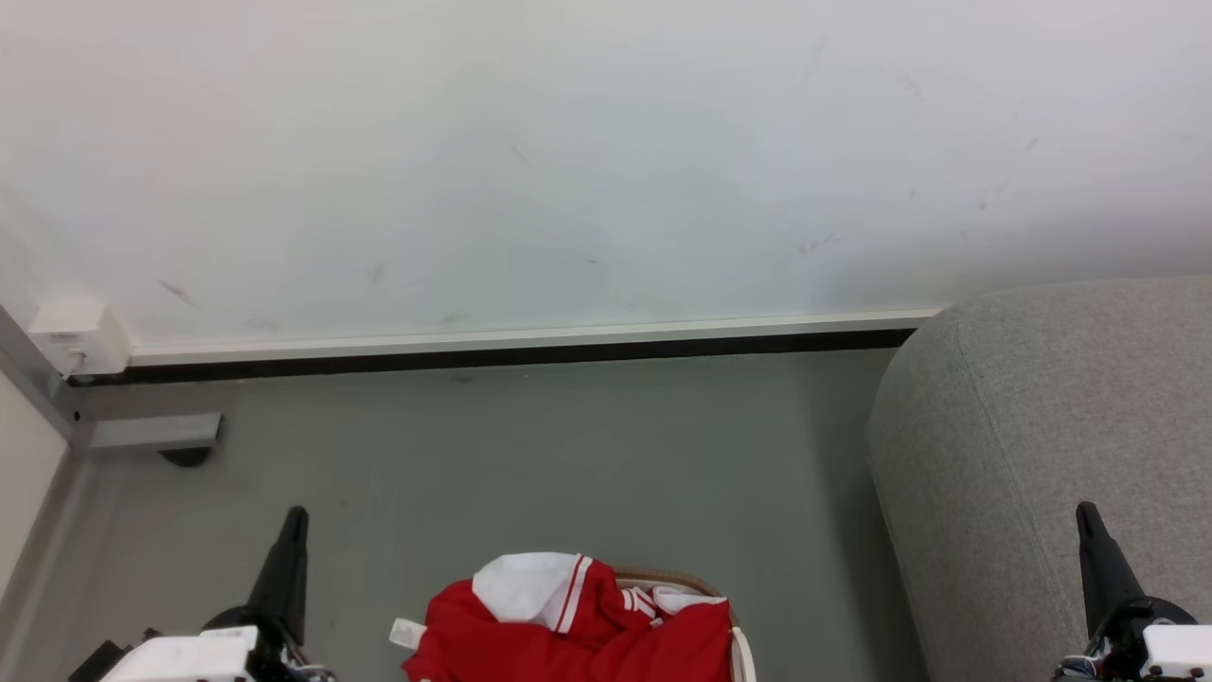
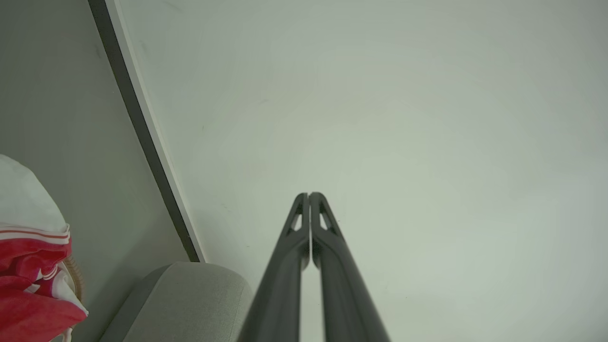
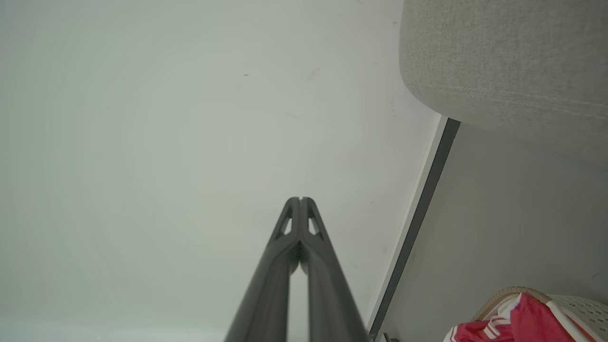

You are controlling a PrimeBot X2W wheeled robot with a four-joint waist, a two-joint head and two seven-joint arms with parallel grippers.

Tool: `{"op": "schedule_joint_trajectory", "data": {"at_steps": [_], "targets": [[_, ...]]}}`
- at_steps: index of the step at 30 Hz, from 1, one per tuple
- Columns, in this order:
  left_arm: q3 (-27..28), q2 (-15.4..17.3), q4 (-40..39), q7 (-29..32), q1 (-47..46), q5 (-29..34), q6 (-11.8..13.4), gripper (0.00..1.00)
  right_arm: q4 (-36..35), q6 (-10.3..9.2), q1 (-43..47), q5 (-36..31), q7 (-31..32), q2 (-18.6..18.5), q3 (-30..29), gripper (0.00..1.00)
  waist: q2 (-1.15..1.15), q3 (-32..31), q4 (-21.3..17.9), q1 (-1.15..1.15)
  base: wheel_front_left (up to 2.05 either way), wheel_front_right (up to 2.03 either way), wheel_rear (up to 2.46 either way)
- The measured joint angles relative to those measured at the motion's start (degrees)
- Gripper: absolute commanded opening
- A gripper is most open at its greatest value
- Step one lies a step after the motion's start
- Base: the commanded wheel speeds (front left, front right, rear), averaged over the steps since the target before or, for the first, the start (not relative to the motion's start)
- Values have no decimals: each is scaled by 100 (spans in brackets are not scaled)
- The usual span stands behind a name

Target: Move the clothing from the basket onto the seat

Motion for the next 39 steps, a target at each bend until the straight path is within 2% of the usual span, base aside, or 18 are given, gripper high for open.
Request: {"op": "schedule_joint_trajectory", "data": {"at_steps": [34, 35, 39], "targets": [[0, 0, 0, 0, 0, 0, 0, 0, 0, 0, -1, 0, 0, 0, 0, 0, 0, 0, 0, 0, 0, 0, 0], [0, 0, 0, 0, 0, 0, 0, 100, 0, 0, -1, 0, 0, 0, 0, 100, 0, 0, 0, 0, 0, 0, 0], [-24, -40, 141, -25, 152, 15, 19, 100, 134, 0, 156, 1, -21, 53, 43, 100, 0, 1, 1, 0, 0, 0, 0]]}}
